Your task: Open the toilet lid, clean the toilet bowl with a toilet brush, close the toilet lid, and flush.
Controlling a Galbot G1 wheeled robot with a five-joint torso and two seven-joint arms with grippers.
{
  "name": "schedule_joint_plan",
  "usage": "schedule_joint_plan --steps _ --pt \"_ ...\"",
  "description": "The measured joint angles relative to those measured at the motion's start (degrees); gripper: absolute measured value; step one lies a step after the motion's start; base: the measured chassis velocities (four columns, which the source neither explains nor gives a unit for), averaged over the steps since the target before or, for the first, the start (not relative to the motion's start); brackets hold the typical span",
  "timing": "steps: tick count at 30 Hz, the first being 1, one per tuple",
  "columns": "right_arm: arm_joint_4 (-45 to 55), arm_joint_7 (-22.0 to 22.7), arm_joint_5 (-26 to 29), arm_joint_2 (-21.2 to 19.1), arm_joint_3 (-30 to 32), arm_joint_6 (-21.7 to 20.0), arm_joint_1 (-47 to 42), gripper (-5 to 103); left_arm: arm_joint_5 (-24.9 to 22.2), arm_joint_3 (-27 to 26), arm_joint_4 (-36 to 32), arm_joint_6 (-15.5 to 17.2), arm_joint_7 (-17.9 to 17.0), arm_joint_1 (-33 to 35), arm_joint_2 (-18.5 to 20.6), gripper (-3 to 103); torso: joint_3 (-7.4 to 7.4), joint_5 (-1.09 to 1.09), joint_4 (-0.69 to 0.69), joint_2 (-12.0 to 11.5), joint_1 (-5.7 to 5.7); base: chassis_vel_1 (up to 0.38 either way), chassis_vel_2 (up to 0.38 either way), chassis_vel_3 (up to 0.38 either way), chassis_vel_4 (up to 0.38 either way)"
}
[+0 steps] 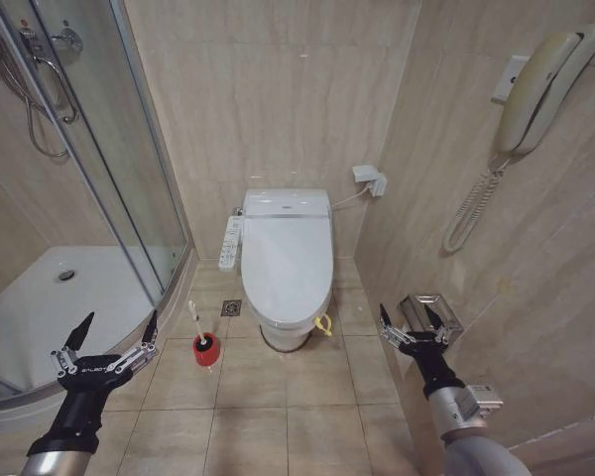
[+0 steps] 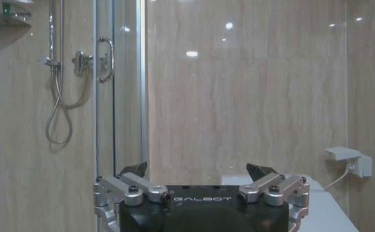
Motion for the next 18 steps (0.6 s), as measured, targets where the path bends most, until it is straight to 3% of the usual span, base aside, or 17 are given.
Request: schedule_joint_plan --steps 18 --pt "0.4 -0.8 0.1 0.1 -0.6 -1.7 0.3 100 0.0 0.0 0.0 0.0 0.0 0.0 0.0 100 0.00 0.00 0.00 0.0 0.00 0.000 0.000 0.000 0.000"
